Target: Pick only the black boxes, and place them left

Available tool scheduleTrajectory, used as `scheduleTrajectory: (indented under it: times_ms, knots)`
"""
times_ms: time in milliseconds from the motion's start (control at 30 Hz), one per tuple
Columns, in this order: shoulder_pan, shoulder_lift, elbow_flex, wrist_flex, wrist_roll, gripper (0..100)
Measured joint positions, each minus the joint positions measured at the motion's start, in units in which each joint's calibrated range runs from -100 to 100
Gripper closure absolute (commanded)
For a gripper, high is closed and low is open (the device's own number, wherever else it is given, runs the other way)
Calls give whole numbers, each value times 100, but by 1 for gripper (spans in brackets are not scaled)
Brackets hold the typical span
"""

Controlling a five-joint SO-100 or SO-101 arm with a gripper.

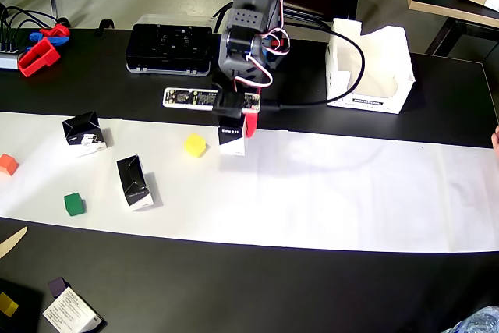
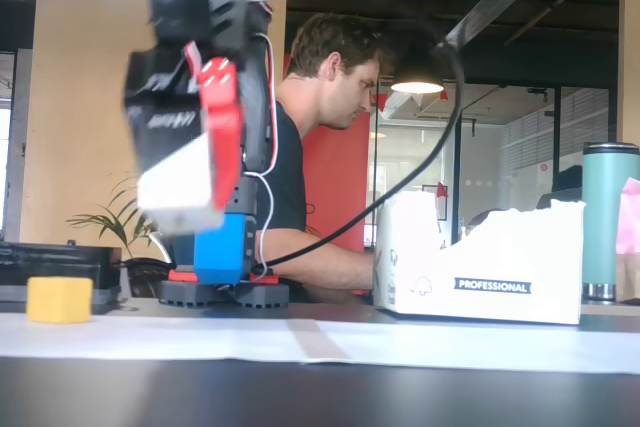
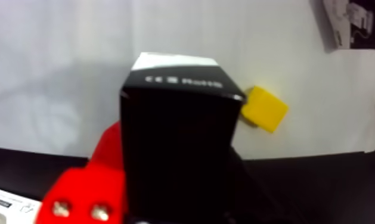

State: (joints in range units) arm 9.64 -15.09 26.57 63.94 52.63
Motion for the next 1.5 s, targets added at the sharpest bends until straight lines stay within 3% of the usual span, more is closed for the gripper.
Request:
scheduleTrajectory:
  times_ms: [267,533,933,1200,1500]
  knots:
    - [-1246,-1944,177,1453,-713,92]
    - [-3655,-2404,-865,2838,-1929,92]
    - [-7079,-2428,-1606,3159,-3267,92]
    - [-8445,-993,-3063,3361,-3897,91]
    - [-9100,1075,-3910,3454,-3990,91]
